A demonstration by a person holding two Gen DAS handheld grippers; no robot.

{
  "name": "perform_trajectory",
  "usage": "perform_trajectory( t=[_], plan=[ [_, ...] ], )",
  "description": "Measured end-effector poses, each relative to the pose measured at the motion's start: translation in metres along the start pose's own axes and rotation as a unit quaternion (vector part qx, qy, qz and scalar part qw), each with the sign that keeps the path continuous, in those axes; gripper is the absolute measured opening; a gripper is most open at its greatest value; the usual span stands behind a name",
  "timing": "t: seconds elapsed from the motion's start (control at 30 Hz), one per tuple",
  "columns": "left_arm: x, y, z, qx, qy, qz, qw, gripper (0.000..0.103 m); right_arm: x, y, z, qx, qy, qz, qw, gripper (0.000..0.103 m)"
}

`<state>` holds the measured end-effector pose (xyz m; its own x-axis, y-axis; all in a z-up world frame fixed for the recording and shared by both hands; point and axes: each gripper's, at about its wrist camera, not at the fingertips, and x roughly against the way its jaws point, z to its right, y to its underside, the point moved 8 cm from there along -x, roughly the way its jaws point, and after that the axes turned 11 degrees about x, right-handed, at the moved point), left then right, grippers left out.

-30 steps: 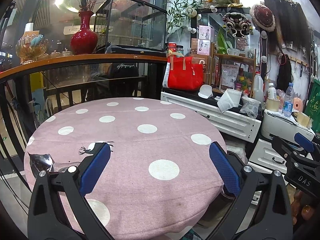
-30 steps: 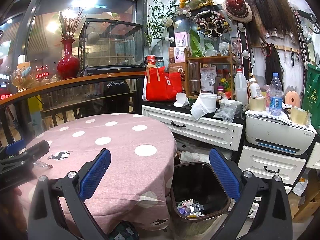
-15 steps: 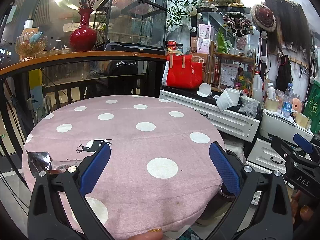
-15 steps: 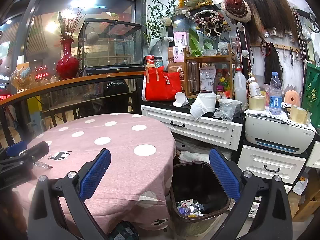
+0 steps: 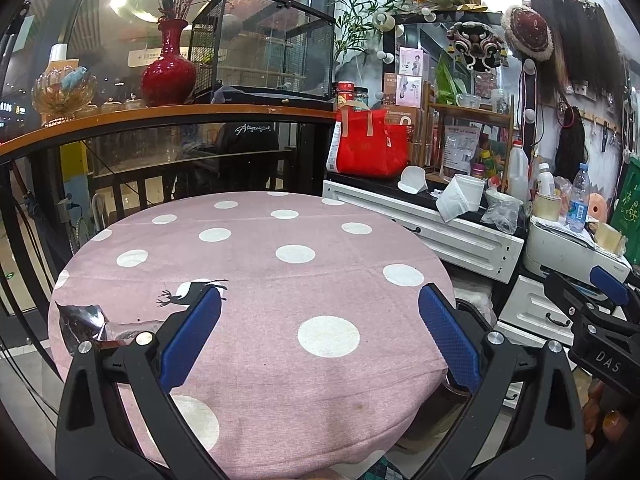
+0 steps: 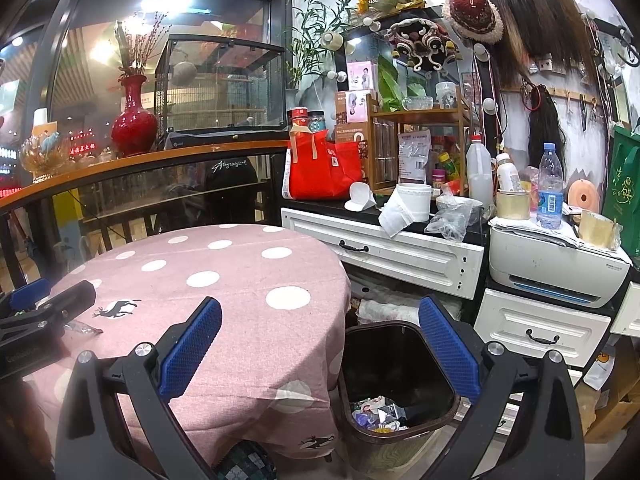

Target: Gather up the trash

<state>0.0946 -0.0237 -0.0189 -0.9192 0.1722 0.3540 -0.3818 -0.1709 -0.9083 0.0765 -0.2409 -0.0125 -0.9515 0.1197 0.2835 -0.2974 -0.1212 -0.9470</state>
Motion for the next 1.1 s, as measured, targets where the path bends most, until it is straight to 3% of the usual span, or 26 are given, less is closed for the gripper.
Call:
perform_trajectory(
  t=[1.1],
  plan=[
    [-0.0065, 0.0066, 0.0015, -0.005, -0.003, -0.016, 0.9998, 0.097, -0.0037, 0.0023, -0.0010, -0.001, -0.003, -0.012, 1.000, 0.097]
  ],
)
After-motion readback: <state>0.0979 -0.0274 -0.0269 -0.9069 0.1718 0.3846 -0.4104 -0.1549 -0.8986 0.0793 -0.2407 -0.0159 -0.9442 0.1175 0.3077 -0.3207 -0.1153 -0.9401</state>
